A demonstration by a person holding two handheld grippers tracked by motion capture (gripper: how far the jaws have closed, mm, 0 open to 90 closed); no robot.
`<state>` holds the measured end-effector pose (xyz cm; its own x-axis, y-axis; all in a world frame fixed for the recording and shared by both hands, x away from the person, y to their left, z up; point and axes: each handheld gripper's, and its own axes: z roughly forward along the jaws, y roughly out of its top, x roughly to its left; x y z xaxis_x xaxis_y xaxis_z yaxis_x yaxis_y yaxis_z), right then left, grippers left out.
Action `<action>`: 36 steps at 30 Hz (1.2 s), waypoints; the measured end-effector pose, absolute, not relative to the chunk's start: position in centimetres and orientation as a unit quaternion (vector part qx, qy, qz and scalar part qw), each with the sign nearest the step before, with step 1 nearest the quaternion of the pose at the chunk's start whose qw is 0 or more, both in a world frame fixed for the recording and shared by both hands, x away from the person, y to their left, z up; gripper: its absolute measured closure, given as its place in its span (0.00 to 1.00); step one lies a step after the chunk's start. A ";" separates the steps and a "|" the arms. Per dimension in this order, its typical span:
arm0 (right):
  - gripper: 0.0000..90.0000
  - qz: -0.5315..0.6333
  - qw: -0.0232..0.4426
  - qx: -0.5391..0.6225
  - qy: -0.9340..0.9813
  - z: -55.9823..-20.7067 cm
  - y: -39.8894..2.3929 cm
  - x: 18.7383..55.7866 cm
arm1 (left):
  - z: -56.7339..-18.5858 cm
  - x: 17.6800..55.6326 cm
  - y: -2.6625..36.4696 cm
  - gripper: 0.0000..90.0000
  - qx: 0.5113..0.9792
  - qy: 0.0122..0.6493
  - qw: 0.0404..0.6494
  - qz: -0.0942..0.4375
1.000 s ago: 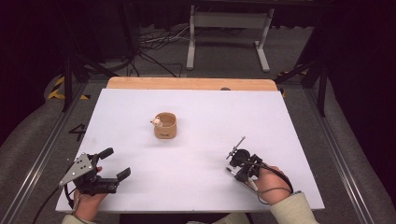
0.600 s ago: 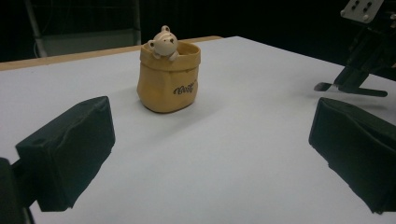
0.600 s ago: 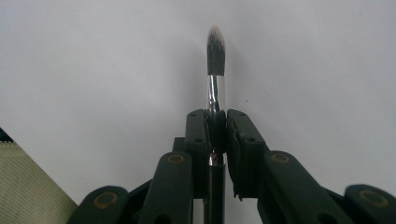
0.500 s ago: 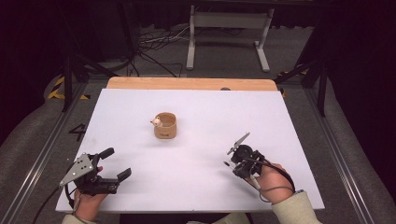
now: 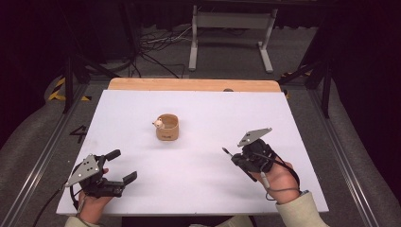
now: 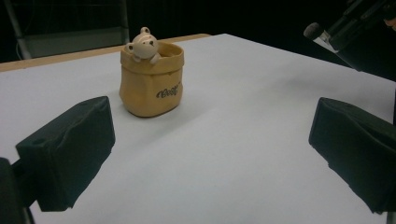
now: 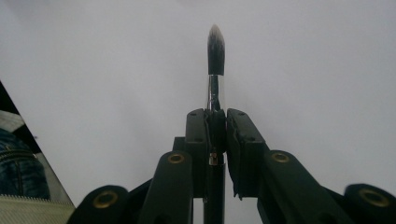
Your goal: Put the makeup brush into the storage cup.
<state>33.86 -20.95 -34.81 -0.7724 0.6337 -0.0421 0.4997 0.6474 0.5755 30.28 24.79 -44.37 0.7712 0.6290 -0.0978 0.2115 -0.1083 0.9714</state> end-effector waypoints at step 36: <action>0.89 0.590 0.163 0.153 0.776 -35.9 -20.9 32.8 | -42.2 31.2 20.9 0.02 0.734 0.235 0.625 0.121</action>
